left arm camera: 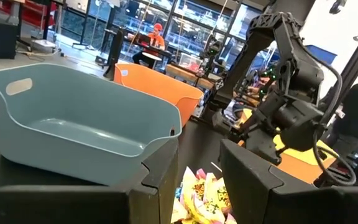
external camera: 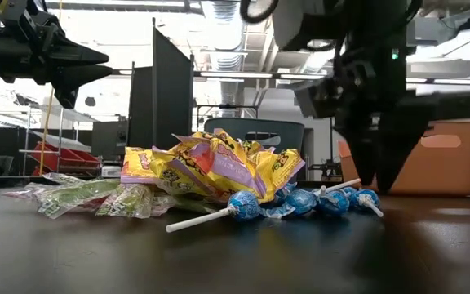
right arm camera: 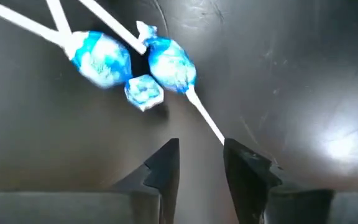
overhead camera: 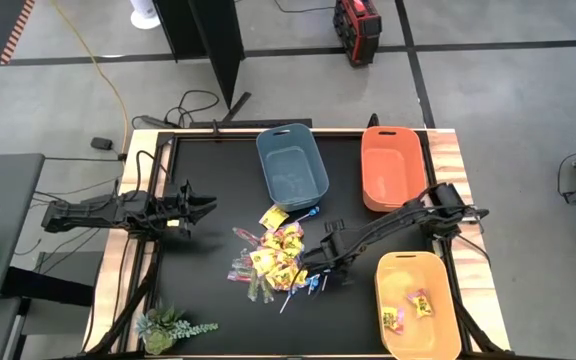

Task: Sort candy
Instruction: Put the blue candy into the orange bin

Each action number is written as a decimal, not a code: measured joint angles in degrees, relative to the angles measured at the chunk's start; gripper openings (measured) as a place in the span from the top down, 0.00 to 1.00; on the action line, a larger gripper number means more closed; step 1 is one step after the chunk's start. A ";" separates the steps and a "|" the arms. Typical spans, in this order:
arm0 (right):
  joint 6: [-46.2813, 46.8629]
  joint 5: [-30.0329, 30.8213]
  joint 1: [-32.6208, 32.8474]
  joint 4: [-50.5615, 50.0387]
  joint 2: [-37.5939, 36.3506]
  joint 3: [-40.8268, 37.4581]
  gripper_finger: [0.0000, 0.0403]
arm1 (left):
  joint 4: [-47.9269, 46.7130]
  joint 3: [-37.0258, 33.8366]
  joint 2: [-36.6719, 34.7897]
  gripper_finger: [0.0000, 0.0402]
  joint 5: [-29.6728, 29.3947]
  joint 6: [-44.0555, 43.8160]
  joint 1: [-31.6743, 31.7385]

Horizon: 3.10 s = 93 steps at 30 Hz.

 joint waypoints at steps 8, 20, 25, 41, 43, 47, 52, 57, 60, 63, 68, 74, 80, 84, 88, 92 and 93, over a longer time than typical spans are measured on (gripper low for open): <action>-3.96 0.05 -2.07 3.95 0.02 -0.23 0.64 | 0.00 0.00 0.00 0.71 0.00 0.00 0.00; -9.62 -1.54 -3.07 5.69 0.02 -0.21 0.66 | 0.00 0.00 0.00 0.71 0.00 0.02 -0.02; -11.49 -1.64 -3.12 5.95 0.02 -0.21 0.66 | 0.00 0.00 0.00 0.71 0.00 0.02 -0.01; -21.42 -1.23 -2.93 7.53 0.02 -0.19 0.66 | -0.02 0.00 0.00 0.71 0.00 0.02 0.00; -21.68 -1.23 -3.23 7.53 0.02 -0.19 0.66 | -0.02 0.00 0.00 0.71 0.00 0.02 0.00; -22.10 -1.26 -3.59 7.56 0.02 -0.19 0.66 | -0.02 0.00 0.00 0.71 0.00 0.02 -0.01; -23.81 -1.33 -3.60 7.63 0.02 -0.19 0.66 | -0.02 0.00 0.01 0.71 0.00 0.02 0.00; -24.79 -1.73 -3.57 8.28 0.02 -0.21 0.66 | -0.02 0.00 0.02 0.71 0.00 0.04 -0.02; -25.42 -1.78 -3.51 9.71 0.02 -1.57 0.66 | -0.01 0.00 0.01 0.71 0.00 0.03 0.00; -25.73 -1.73 -3.26 11.30 -0.14 -3.61 0.66 | -0.02 0.00 0.00 0.71 0.00 0.02 0.00; -25.92 -1.19 -2.51 13.27 -0.22 -4.32 0.70 | -0.02 0.00 0.00 0.71 0.00 0.02 0.00; -24.83 -1.44 -2.35 13.20 -0.13 -4.38 0.87 | -0.01 0.00 0.00 0.71 0.00 0.04 0.00; -21.38 -2.36 -2.13 13.20 -0.13 -4.38 0.98 | 0.00 0.00 0.01 0.71 0.00 0.04 0.00; -19.89 -2.28 -1.65 11.99 -0.24 -3.59 0.99 | 0.00 0.00 0.02 0.71 0.00 0.04 0.00; -18.78 -2.00 -1.75 9.81 -0.02 -0.66 1.00 | 0.00 0.00 0.01 0.71 0.00 0.04 0.00; -18.61 -1.76 -2.10 8.03 -0.09 2.57 1.00 | 0.00 0.00 0.02 0.71 0.00 0.04 0.00; -18.62 -1.64 -2.23 7.55 -0.09 3.33 1.00 | 0.00 0.00 0.02 0.71 0.00 0.04 0.00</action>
